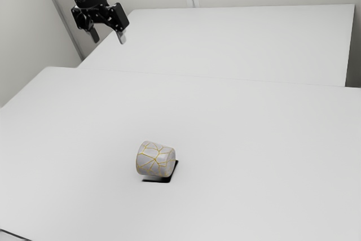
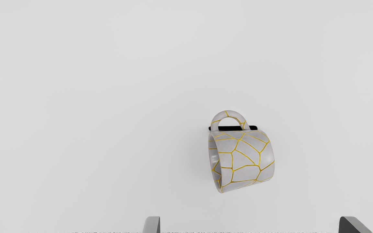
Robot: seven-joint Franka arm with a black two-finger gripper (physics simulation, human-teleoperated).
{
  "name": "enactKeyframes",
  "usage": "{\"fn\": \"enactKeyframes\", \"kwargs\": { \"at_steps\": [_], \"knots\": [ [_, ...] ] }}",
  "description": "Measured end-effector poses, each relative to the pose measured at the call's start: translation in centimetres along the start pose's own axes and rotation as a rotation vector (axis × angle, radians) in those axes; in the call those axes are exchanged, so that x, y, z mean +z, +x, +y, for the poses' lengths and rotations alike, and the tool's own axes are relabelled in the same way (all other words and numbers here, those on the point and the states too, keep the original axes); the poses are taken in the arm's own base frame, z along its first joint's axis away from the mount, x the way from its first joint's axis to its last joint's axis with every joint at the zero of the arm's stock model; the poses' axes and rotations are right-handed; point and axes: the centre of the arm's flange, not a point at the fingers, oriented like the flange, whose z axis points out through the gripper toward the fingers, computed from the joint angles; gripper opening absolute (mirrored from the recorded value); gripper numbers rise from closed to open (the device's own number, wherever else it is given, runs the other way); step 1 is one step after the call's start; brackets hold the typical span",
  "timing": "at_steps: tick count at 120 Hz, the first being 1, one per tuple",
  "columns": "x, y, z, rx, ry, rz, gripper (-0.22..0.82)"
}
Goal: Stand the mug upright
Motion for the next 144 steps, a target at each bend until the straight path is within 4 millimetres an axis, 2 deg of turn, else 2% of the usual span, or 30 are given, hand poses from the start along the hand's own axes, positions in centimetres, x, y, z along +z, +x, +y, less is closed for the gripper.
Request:
{"fn": "enactKeyframes", "kwargs": {
  "at_steps": [10,20,32,44,53,61,69,86,97,105,126,144],
  "knots": [
    [0.7,0.0,0.1,0.001,-0.003,-0.018,0.60],
    [3.9,0.1,0.1,-0.005,-0.021,-0.091,0.60],
    [10.0,0.0,-1.7,-0.053,-0.105,-0.191,0.60],
    [17.1,-0.7,-5.9,-0.151,-0.251,-0.253,0.60],
    [22.8,-2.1,-9.2,-0.240,-0.374,-0.276,0.60],
    [26.4,-3.2,-11.1,-0.302,-0.467,-0.257,0.60],
    [29.2,-4.1,-11.5,-0.335,-0.540,-0.227,0.60],
    [32.8,-4.8,-8.7,-0.339,-0.705,-0.148,0.60],
    [34.4,-5.3,-7.4,-0.332,-0.792,-0.097,0.60],
    [35.7,-6.2,-7.7,-0.346,-0.846,-0.060,0.60],
    [37.8,-8.2,-10.3,-0.383,-0.938,0.051,0.60],
    [40.2,-10.0,-9.3,-0.376,-1.011,0.096,0.60]
  ]
}}
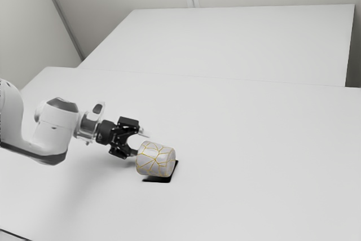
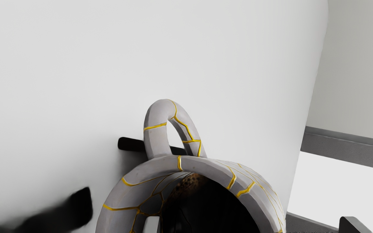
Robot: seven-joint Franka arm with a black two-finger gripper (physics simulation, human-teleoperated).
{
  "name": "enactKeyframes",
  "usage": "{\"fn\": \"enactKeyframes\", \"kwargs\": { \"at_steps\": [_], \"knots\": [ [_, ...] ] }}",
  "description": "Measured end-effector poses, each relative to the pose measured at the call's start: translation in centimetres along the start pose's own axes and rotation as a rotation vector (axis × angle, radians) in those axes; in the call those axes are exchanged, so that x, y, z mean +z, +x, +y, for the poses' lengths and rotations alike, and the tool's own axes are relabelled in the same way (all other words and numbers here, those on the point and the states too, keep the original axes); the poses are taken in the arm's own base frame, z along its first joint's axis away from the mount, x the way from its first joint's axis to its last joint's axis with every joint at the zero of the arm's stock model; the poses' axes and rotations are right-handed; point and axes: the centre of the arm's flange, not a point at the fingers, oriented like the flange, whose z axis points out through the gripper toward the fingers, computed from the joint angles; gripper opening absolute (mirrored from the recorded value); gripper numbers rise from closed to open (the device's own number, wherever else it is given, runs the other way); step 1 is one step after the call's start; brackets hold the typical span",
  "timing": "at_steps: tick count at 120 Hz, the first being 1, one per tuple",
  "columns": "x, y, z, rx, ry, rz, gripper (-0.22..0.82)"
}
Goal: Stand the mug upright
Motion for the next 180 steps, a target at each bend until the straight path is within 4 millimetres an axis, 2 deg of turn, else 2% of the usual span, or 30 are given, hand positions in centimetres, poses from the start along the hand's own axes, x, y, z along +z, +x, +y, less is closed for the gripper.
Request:
{"fn": "enactKeyframes", "kwargs": {
  "at_steps": [11,23,28,46,57,71,84,95,102,111,121,136,150,163,174,180],
  "knots": [
    [1.1,-0.8,-0.5,0.024,-0.037,0.004,0.60],
    [1.4,-1.0,-0.5,0.061,-0.073,0.019,0.59],
    [1.5,-1.0,-0.5,0.078,-0.084,0.025,0.53],
    [1.7,-1.1,-0.1,0.142,-0.119,0.027,0.17],
    [1.8,-1.2,0.2,0.177,-0.141,0.027,0.03],
    [1.8,-1.2,0.9,0.221,-0.176,0.028,-0.08],
    [1.5,-1.0,1.9,0.270,-0.211,0.038,-0.11],
    [-0.1,1.4,5.3,0.399,-0.202,0.055,-0.13],
    [-1.1,2.9,7.3,0.506,-0.134,0.039,-0.14],
    [-1.8,4.2,8.9,0.646,0.024,-0.011,-0.16],
    [-1.1,4.7,9.7,0.771,0.219,-0.088,-0.17],
    [0.1,5.7,14.2,1.020,0.604,-0.313,-0.18],
    [3.2,4.4,16.3,1.097,0.840,-0.457,-0.18],
    [6.0,2.2,16.8,1.089,0.960,-0.500,-0.18],
    [7.4,-0.8,16.9,1.064,1.011,-0.481,-0.18],
    [7.4,-1.8,16.6,1.034,1.030,-0.448,-0.18]
  ]
}}
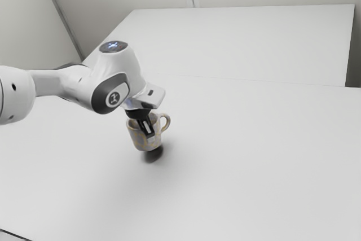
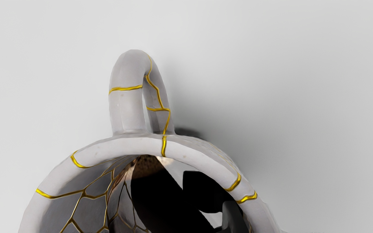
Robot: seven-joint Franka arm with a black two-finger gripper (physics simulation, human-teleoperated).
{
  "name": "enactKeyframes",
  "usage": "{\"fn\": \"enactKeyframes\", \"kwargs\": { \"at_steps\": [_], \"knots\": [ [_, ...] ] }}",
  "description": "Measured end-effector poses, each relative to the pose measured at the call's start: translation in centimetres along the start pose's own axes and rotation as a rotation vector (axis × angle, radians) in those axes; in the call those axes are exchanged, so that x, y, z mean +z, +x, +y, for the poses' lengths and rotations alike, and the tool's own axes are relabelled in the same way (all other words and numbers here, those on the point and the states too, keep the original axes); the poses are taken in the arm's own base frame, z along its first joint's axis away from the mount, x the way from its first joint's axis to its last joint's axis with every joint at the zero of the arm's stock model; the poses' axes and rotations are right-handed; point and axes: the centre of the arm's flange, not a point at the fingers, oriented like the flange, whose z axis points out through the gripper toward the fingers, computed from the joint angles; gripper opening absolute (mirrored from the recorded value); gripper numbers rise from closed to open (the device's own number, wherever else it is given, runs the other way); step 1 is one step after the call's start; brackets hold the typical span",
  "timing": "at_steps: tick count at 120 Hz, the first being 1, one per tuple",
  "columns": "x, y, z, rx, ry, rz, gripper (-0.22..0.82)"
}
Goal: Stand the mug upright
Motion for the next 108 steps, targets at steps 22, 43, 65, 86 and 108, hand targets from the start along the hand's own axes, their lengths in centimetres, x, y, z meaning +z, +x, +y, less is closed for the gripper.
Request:
{"fn": "enactKeyframes", "kwargs": {
  "at_steps": [22,43,65,86,108],
  "knots": [
    [1.9,-3.9,-2.9,-0.275,0.031,0.040,-0.18],
    [2.8,-3.6,-2.4,-0.425,0.031,0.089,-0.18],
    [3.0,-3.6,-2.4,-0.546,0.013,0.119,0.19],
    [1.9,-3.3,-2.6,-0.631,0.001,0.151,0.42],
    [-19.1,3.5,-4.3,-0.600,0.033,0.292,0.53]
  ]
}}
